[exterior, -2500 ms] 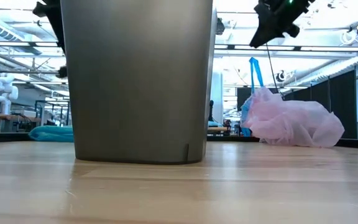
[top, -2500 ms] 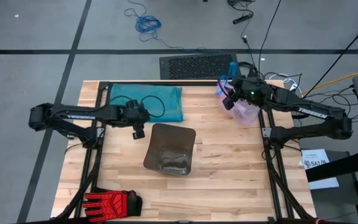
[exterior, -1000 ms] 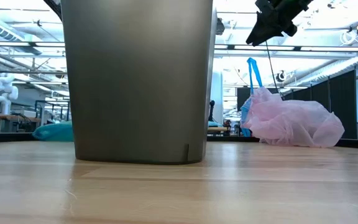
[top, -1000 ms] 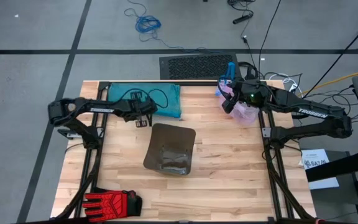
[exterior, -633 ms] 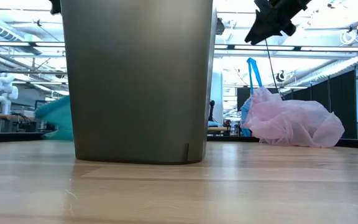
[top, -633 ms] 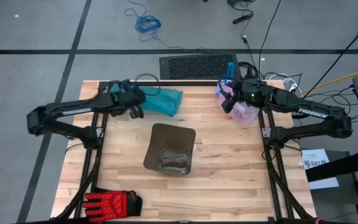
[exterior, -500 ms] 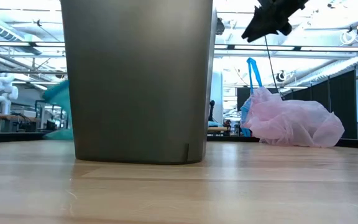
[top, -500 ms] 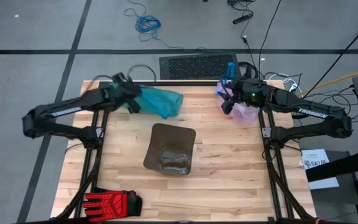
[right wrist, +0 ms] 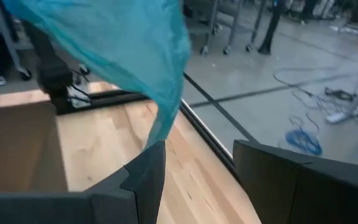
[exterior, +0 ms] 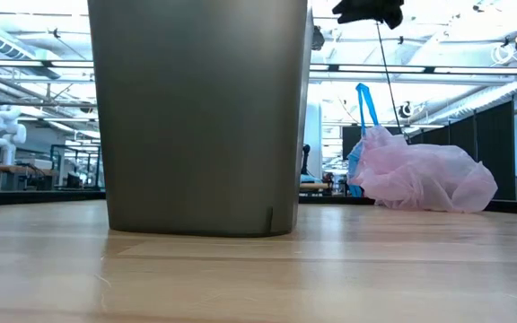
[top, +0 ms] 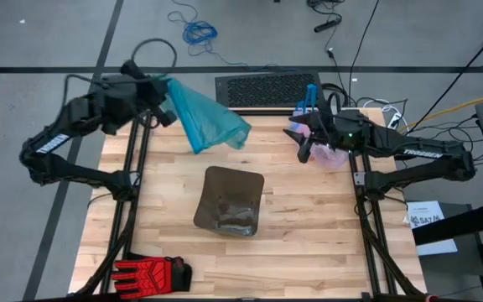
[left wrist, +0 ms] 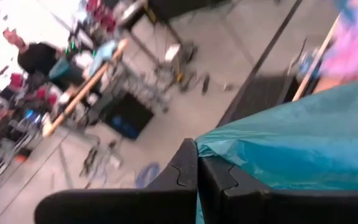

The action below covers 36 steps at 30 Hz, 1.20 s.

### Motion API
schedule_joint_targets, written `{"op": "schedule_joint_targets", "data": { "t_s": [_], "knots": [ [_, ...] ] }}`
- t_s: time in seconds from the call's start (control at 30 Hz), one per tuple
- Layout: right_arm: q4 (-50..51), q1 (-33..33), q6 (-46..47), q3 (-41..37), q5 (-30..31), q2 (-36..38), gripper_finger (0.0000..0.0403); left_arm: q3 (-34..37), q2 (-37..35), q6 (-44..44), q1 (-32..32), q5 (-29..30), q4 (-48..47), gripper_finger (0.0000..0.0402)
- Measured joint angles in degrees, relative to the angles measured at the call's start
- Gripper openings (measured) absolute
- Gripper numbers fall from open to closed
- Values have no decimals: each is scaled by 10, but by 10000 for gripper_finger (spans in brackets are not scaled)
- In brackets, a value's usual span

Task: Place trash/remove bag and relplace
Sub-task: Insert a new trash bag into the trash bin

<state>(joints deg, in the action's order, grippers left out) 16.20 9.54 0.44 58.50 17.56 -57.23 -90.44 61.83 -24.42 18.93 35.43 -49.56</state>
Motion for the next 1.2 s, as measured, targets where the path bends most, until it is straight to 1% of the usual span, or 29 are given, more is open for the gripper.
{"op": "schedule_joint_targets", "data": {
  "t_s": [0.17, 0.33, 0.53, 0.63, 0.8, 0.9, 1.0, 1.1, 1.2],
  "knots": [
    [-27, -28, -18, 0, 0, 0, 183, -99, 32, 0, -39, -13, -9, 0],
    [-46, -50, -33, 0, 0, 0, 183, -178, 75, 1, -98, -13, -13, 0],
    [-72, -69, -33, 0, 0, 0, 183, -257, 129, 28, -183, -15, -44, 0],
    [-83, -81, -33, 0, 1, 0, 183, -291, 149, 30, -226, -14, -44, 0],
    [-100, -122, -32, 0, 0, 0, 183, -349, 170, 28, -290, -2, -49, 0],
    [-126, -154, -31, 0, 0, 0, 183, -378, 182, 27, -316, 21, -51, 0],
    [-157, -187, -31, 0, 0, -8, 183, -388, 187, 30, -339, 24, -51, 0],
    [-177, -213, -31, 0, -16, -30, 179, -389, 194, 43, -361, 24, -54, 0],
    [-204, -234, -31, 0, -30, -66, 166, -389, 206, 47, -383, 30, -67, 0]
  ]
}}
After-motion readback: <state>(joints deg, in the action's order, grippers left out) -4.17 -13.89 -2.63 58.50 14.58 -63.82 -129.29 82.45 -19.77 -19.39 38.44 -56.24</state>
